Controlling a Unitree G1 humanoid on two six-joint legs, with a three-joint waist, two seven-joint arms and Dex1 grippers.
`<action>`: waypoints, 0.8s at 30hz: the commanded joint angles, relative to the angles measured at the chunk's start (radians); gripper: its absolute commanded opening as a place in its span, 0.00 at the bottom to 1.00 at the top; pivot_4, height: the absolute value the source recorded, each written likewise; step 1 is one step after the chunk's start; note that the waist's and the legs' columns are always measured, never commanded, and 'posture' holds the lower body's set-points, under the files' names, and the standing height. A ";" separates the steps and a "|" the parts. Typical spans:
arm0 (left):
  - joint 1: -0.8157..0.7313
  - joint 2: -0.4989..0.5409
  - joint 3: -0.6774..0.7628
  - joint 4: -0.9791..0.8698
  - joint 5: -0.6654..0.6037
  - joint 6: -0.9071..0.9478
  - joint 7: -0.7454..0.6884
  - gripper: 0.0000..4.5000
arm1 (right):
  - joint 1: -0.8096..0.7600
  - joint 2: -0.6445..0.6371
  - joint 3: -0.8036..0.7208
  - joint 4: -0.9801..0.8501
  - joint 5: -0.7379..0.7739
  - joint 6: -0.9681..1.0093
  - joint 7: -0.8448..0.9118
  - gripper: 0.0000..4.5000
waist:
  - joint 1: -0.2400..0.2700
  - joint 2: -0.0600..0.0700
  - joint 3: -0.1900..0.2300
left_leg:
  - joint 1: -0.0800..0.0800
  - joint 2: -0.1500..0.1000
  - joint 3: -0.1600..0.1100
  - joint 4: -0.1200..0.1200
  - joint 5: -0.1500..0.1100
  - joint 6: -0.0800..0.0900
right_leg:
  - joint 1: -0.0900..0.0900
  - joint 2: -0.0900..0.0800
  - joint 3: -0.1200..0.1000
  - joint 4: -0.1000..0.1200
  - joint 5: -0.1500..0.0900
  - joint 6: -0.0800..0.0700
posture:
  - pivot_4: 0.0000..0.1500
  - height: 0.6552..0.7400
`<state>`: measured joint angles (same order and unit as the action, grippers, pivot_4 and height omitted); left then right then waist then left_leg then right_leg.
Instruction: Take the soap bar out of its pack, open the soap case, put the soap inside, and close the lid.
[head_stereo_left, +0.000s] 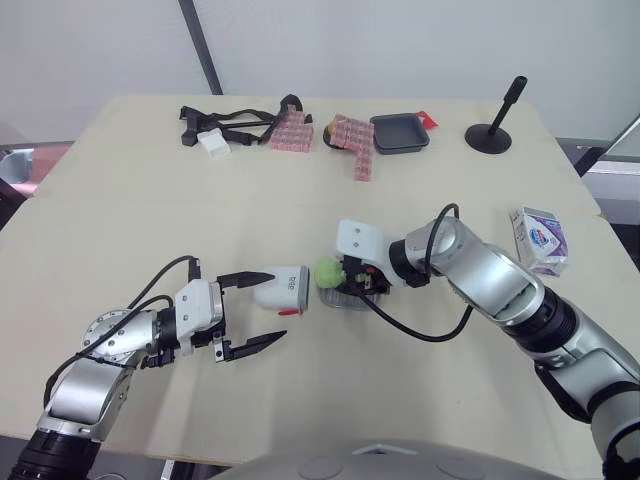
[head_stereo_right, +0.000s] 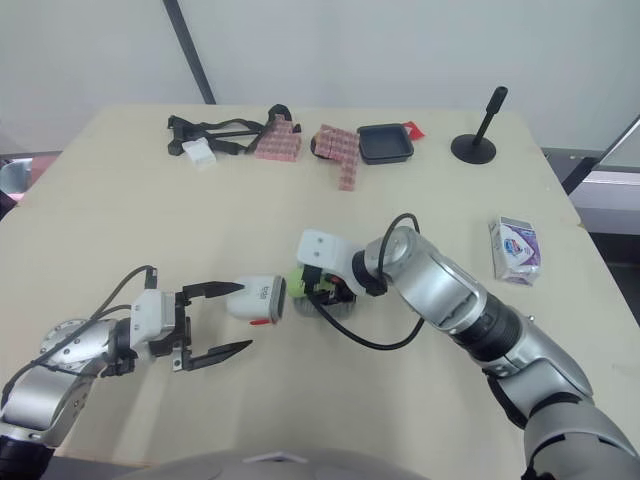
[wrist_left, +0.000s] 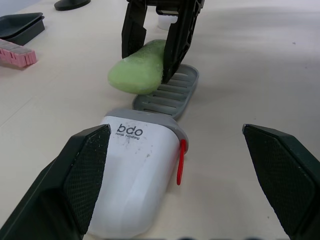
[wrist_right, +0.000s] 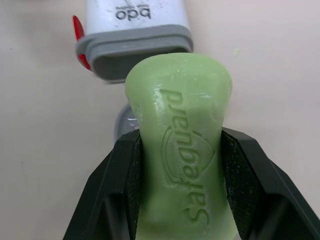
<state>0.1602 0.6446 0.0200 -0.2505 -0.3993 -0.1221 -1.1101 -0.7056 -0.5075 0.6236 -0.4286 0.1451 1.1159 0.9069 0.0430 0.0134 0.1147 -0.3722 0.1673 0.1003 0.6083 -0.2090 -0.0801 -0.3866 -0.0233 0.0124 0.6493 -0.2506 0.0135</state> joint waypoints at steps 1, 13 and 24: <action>-0.012 0.008 0.015 -0.009 -0.016 0.000 -0.001 1.00 | -0.031 -0.001 -0.001 -0.008 0.016 0.000 -0.005 0.39 | 0.001 0.000 0.000 | 0.000 0.000 0.000 0.000 0.000 0.000 | 0.000 0.000 0.000 0.000 0.000 0.000 | 1.00 1.00; -0.011 0.005 0.017 -0.015 -0.013 0.007 0.008 1.00 | -0.046 -0.002 0.005 0.027 0.038 -0.005 0.000 0.39 | 0.002 0.000 0.000 | 0.000 0.000 0.000 0.000 0.000 0.000 | 0.000 0.000 0.000 0.000 0.000 0.000 | 1.00 1.00; 0.016 0.011 0.018 -0.031 -0.013 0.001 0.004 1.00 | -0.031 -0.025 0.023 0.013 0.070 0.019 0.002 0.39 | 0.006 0.000 0.000 | 0.000 0.000 0.000 0.000 0.000 -0.001 | 0.000 0.000 0.000 0.000 0.000 0.000 | 1.00 1.00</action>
<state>0.1738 0.6445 0.0201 -0.2518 -0.3990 -0.1136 -1.1060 -0.7310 -0.5256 0.6586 -0.3810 0.2018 1.1383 0.9079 0.0485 0.0134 0.1147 -0.3722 0.1675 0.1000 0.6082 -0.2087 -0.0807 -0.3866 -0.0231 0.0120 0.6495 -0.2506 0.0135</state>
